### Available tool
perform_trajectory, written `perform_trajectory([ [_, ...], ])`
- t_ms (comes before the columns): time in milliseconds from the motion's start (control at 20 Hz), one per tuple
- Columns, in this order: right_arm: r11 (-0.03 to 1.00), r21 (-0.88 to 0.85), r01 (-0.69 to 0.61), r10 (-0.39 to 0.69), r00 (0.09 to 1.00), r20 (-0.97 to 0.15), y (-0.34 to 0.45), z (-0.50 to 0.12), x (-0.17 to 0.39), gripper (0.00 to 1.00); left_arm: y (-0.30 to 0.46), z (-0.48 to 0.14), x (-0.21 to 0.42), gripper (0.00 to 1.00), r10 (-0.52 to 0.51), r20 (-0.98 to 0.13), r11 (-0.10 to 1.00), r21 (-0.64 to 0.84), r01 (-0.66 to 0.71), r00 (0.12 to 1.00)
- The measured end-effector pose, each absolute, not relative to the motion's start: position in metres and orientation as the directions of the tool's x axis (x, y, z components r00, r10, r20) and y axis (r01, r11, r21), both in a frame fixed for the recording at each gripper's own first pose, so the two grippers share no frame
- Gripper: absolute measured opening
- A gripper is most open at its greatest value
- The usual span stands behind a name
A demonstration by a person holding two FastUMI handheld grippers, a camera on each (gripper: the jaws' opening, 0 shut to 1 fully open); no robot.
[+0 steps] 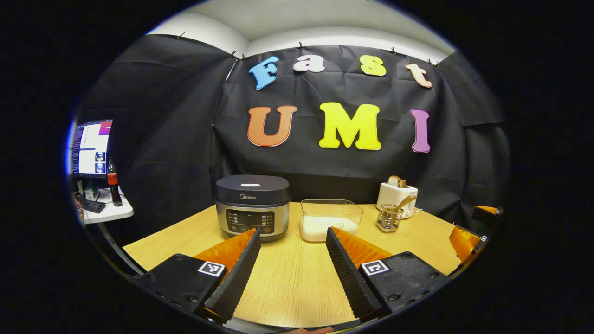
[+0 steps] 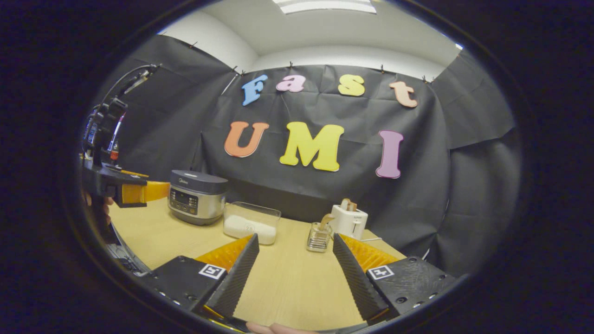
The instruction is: Close the left gripper, press the button to open the rice cooker; take a wooden spoon from the chopstick holder with the right hand, scoop a spoonful of rice and pour it into the rice cooker, then put the wooden spoon back into the chopstick holder.
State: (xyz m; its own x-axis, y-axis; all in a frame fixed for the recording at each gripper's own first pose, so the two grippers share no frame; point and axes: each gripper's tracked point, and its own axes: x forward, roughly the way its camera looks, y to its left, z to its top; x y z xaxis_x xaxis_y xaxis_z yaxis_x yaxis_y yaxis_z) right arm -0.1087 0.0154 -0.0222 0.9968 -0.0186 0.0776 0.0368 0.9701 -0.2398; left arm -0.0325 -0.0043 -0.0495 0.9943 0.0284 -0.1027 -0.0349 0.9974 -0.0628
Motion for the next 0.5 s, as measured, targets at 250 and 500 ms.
perform_trajectory([
  [250,0.978,-0.203,0.056,-0.045,0.997,0.056,0.001,-0.026,-0.107,0.95,-0.019,-0.041,-0.042,0.91,0.015,-0.072,0.999,-0.043,-0.018,0.997],
  [500,0.981,-0.182,0.071,-0.063,0.997,0.049,-0.021,-0.025,-0.092,0.95,-0.035,-0.037,-0.05,0.91,0.013,-0.051,0.999,-0.043,-0.015,0.999],
])
